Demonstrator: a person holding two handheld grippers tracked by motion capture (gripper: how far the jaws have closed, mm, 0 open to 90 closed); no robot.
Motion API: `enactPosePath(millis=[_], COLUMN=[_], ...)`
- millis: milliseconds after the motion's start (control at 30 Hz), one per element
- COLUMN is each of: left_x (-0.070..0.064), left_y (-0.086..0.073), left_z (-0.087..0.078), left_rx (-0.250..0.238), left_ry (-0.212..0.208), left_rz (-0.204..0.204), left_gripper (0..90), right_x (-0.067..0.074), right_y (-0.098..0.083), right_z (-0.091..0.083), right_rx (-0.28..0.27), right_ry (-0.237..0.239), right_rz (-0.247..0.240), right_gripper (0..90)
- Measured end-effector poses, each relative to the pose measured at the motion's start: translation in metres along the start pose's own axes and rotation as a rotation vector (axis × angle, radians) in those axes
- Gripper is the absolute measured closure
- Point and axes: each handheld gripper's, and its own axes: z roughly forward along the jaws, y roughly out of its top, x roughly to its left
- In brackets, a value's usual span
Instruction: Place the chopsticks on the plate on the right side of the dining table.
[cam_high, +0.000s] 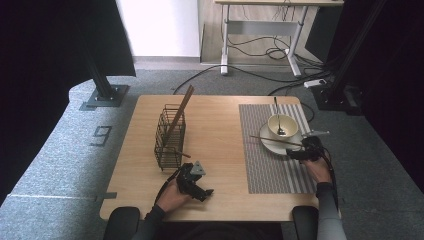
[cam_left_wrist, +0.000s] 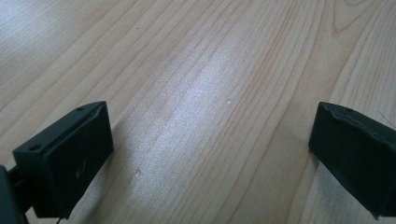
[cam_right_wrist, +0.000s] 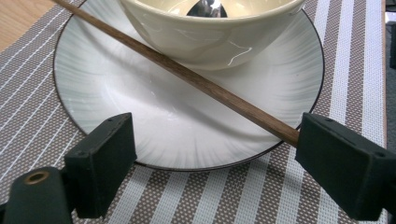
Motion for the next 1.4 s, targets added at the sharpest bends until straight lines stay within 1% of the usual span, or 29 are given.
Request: enactPosePath(millis=[133, 333, 633, 1000, 1067, 1200, 1300, 1400], left_x=[0.0, 0.0, 0.0, 0.0, 0.0, 0.0, 0.0, 0.0], left_y=[0.0, 0.0, 0.0, 0.0, 0.0, 0.0, 0.0, 0.0], left_z=[0.0, 0.0, 0.0, 0.0, 0.0, 0.0, 0.0, 0.0], left_rx=[0.0, 0.0, 0.0, 0.0, 0.0, -0.001, -0.001, -0.001], left_ry=[0.0, 0.0, 0.0, 0.0, 0.0, 0.0, 0.0, -0.001], left_rz=[0.0, 0.0, 0.0, 0.0, 0.0, -0.002, -0.002, -0.001], left_gripper=[0.0, 0.0, 0.0, 0.0, 0.0, 0.0, 0.0, 0.0], right_x=[0.001, 0.001, -0.001, -0.002, -0.001, 0.0, 0.003, 0.008], right_y=[-0.001, -0.001, -0.003, -0.003, -0.003, -0.003, -0.003, -0.002], right_z=[0.005, 0.009, 0.012, 0.014, 0.013, 0.009, 0.004, 0.001], right_rx=[0.002, -0.008, -0.014, -0.016, -0.016, -0.017, -0.017, -0.014], right_ry=[-0.016, -0.028, -0.021, -0.026, -0.032, -0.032, -0.025, -0.012], right_rz=[-0.002, 0.0, 0.013, 0.019, 0.013, 0.008, 0.0, -0.022], right_gripper=[5.7, 1.5, 1.4, 1.7, 1.7, 1.2, 0.8, 0.0])
